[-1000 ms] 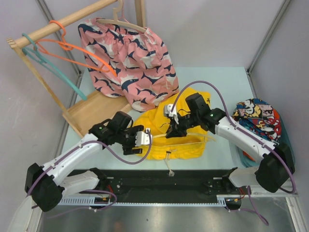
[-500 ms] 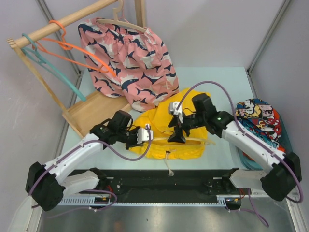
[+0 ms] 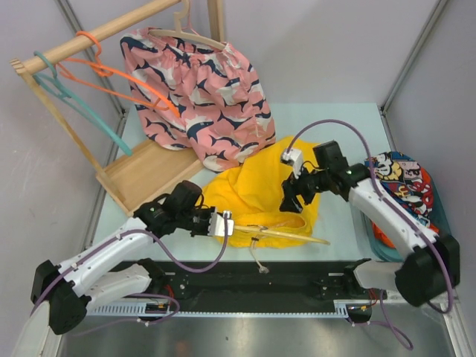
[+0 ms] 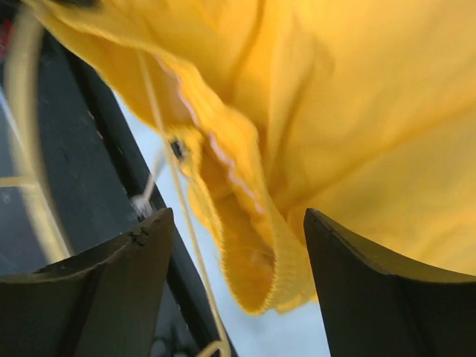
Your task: Place the shorts on the hanger
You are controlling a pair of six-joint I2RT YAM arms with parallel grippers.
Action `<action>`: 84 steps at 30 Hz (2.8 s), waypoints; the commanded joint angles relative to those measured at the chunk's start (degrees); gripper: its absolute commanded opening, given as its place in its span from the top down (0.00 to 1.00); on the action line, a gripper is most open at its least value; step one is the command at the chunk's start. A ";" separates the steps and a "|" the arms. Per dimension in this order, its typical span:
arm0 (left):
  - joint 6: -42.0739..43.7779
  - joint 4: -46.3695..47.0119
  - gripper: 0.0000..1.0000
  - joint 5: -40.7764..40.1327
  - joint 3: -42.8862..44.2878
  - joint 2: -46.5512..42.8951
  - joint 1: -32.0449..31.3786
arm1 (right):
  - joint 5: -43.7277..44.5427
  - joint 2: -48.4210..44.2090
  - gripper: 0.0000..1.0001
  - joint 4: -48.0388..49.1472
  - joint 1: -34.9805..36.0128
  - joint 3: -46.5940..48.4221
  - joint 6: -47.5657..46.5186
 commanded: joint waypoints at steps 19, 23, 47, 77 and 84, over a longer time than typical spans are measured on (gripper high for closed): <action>-1.93 -1.48 1.00 1.58 0.88 -5.76 6.90 | 20.47 13.02 0.72 -8.48 -4.72 -4.66 -6.70; 2.90 -4.38 1.00 3.25 0.71 -7.51 13.23 | 20.99 10.56 1.00 -9.62 -9.30 -5.10 -9.08; 11.88 -4.92 1.00 -3.78 2.12 4.78 25.11 | 23.72 -2.19 1.00 -15.42 -25.66 -5.02 -22.62; 3.70 -6.85 1.00 -4.05 8.79 13.13 27.22 | 21.78 -4.65 1.00 -16.48 -25.65 -5.44 -22.36; 9.13 -7.90 1.00 -5.27 7.48 11.04 26.96 | 21.70 -6.76 1.00 -14.37 -25.83 -8.00 -21.74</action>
